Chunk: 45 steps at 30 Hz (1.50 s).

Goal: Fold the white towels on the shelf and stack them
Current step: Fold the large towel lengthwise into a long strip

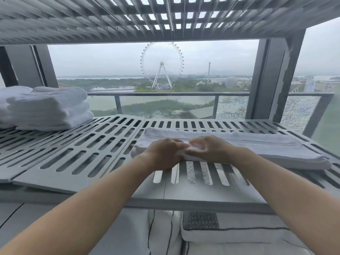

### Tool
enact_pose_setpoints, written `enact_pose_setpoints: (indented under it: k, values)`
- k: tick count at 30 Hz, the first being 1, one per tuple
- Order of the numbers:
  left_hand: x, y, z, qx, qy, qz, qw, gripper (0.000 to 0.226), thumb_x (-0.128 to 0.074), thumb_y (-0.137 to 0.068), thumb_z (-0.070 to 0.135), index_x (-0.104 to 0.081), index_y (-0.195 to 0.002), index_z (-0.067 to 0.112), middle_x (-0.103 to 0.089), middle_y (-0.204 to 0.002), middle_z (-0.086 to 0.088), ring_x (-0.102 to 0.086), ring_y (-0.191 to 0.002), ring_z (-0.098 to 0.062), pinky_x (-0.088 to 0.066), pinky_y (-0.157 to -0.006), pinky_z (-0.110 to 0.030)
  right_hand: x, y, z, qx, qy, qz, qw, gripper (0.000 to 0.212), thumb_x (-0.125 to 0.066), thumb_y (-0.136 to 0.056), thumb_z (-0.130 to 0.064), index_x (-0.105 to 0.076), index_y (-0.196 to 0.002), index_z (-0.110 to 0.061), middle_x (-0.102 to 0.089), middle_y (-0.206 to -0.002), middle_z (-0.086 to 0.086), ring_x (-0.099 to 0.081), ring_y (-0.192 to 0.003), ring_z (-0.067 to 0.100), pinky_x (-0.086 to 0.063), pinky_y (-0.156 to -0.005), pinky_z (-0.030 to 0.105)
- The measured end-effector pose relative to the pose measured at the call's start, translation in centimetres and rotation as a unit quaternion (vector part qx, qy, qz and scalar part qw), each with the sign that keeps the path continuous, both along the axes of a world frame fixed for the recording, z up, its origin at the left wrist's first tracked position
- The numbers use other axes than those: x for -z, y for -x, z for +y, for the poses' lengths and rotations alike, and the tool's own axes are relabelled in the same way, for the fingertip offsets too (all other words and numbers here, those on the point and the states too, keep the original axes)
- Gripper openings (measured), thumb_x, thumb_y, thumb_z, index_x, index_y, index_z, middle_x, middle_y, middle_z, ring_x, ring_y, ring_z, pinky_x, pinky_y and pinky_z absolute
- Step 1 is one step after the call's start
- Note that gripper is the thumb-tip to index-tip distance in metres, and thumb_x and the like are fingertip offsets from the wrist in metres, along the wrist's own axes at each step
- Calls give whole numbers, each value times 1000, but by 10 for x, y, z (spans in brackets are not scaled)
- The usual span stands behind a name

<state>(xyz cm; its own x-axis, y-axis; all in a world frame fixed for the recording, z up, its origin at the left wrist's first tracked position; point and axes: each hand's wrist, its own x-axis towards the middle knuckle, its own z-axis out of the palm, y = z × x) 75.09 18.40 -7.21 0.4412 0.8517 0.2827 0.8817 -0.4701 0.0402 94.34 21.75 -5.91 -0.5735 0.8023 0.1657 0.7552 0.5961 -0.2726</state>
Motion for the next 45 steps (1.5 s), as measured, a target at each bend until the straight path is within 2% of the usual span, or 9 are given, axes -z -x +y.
enact_pose_setpoints:
  k: [4,7,15,17,20,23,33,37,45]
  values:
    - [-3,1,2,-13,26,-22,999,40,-52,-92,29,-52,-132,28,-51,-135,6,-50,-122,-15,-40,-102,-31,-1,-43,4,31,52,-116,991,77,-29,-82,-72,-22,-147,-32,-18,-156,-11,-17,-142,11,-11,-114,32]
    - [-8,0,3,-24,59,-45,997,38,-55,-90,27,-57,-127,30,-54,-132,7,-50,-120,-12,-37,-99,-23,1,-77,12,64,112,-57,990,77,-8,-79,-71,-11,-148,-36,-4,-157,-15,-2,-143,2,1,-116,32]
    - [-38,-40,21,-69,94,-63,991,42,-32,-91,42,-68,-97,21,-66,-113,0,-58,-106,-20,-46,-82,-30,-10,-57,37,98,103,8,990,51,-23,-101,-40,-24,-147,-18,-18,-157,0,-16,-144,17,-10,-117,36]
    - [-36,-73,37,-61,135,-103,984,32,-31,-97,31,-59,-105,17,-58,-127,-8,-49,-120,-24,-38,-96,-35,-5,-50,39,124,72,-51,988,48,-24,-101,-33,-26,-146,-16,-19,-156,3,-19,-143,21,-13,-116,39]
    - [-13,-103,54,-37,226,-122,966,46,-25,-101,28,-30,-146,19,-22,-155,-4,-19,-143,-19,-13,-117,-38,12,-54,47,136,46,-128,981,55,-13,-96,-49,-15,-148,-29,-8,-159,0,-8,-145,20,-4,-116,53]
    - [2,-104,58,-79,186,1,979,50,-15,-100,37,-7,-149,28,1,-158,3,4,-145,-16,1,-118,-46,13,-78,49,192,85,-130,969,63,-11,-89,-68,-5,-146,-42,1,-158,-9,4,-145,17,9,-111,60]
    - [-17,-136,76,-144,264,-80,950,59,-23,-91,47,-28,-145,24,-23,-152,4,-21,-140,-16,-8,-117,-49,8,-88,59,112,88,-52,988,47,-15,-100,-37,-16,-147,-34,-7,-158,-6,1,-146,20,3,-116,55]
    - [7,-144,73,-211,182,-31,960,54,-13,-93,58,-5,-145,45,6,-158,5,5,-145,-18,12,-109,-63,11,-114,62,183,87,-110,973,53,-19,-94,-59,-10,-145,-46,0,-158,-10,5,-145,18,9,-113,57]
    - [2,-148,67,-215,194,-31,957,55,-16,-94,61,-3,-145,46,6,-158,3,9,-145,-19,13,-108,-61,9,-149,59,257,104,-130,952,73,-13,-82,-77,-1,-146,-44,5,-158,-2,7,-145,26,13,-108,61]
